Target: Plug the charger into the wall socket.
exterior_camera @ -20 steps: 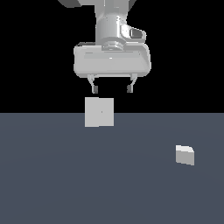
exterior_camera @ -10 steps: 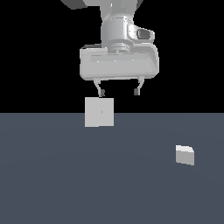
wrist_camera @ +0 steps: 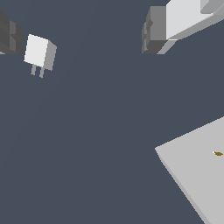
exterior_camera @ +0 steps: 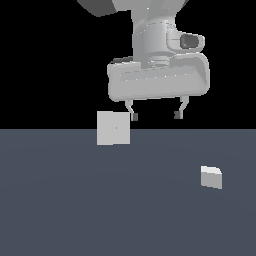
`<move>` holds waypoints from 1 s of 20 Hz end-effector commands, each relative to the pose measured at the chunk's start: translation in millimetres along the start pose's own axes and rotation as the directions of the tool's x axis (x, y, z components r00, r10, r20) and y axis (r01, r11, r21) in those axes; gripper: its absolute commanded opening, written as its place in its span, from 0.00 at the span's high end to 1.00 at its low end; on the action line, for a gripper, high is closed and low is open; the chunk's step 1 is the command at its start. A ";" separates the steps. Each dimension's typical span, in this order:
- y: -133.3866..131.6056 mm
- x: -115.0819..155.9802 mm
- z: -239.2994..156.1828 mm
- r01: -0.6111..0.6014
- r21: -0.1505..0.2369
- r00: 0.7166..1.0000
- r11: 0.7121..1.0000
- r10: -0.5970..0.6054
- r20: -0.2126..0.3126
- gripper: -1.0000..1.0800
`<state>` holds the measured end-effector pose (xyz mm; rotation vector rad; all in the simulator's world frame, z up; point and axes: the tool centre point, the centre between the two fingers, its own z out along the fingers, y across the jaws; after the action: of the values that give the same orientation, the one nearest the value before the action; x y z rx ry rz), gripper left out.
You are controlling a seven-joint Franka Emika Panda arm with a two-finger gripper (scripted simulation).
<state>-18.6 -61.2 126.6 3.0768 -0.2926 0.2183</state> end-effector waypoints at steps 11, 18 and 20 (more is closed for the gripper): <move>61.0 -24.1 37.2 -0.186 -0.017 0.974 0.982 0.183 -0.135 0.04; 83.6 -34.4 52.7 -0.257 -0.017 0.950 0.966 0.250 -0.187 0.04; 87.7 -36.4 55.9 -0.271 -0.017 0.945 0.963 0.262 -0.197 0.04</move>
<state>-61.3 -140.6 71.1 2.9408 -0.6771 0.4957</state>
